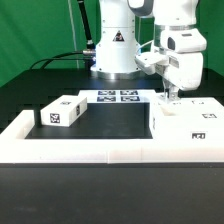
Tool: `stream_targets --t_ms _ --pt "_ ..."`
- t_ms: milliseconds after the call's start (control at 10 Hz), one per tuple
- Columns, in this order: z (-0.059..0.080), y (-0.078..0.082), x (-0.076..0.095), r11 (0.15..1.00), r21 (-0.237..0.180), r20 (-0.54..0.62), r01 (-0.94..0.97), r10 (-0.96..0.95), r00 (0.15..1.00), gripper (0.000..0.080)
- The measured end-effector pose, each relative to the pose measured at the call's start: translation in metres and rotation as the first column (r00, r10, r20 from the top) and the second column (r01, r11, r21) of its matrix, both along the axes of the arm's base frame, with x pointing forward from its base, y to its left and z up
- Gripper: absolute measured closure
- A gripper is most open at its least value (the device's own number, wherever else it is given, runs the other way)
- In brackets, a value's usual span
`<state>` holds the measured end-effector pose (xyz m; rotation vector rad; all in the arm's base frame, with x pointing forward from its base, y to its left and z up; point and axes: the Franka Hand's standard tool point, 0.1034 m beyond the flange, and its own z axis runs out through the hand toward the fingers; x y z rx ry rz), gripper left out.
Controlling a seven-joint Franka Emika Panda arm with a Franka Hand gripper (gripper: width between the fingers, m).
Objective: Assemble cabinet
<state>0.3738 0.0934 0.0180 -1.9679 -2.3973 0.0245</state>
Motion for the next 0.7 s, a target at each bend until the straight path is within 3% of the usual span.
stream_targets --t_ms 100,400,700 --pt "0.008 -0.007 0.002 0.997 -0.009 0.009 0.071 -0.071 0.997 0.0732" --pt "0.027 -0.021 0.002 0.973 -0.092 -0.033 0.212 -0.216 0.976 0.0732" --pt "0.026 -0.021 0.003 0.972 -0.095 -0.035 0.216 -0.22 0.975 0.0731"
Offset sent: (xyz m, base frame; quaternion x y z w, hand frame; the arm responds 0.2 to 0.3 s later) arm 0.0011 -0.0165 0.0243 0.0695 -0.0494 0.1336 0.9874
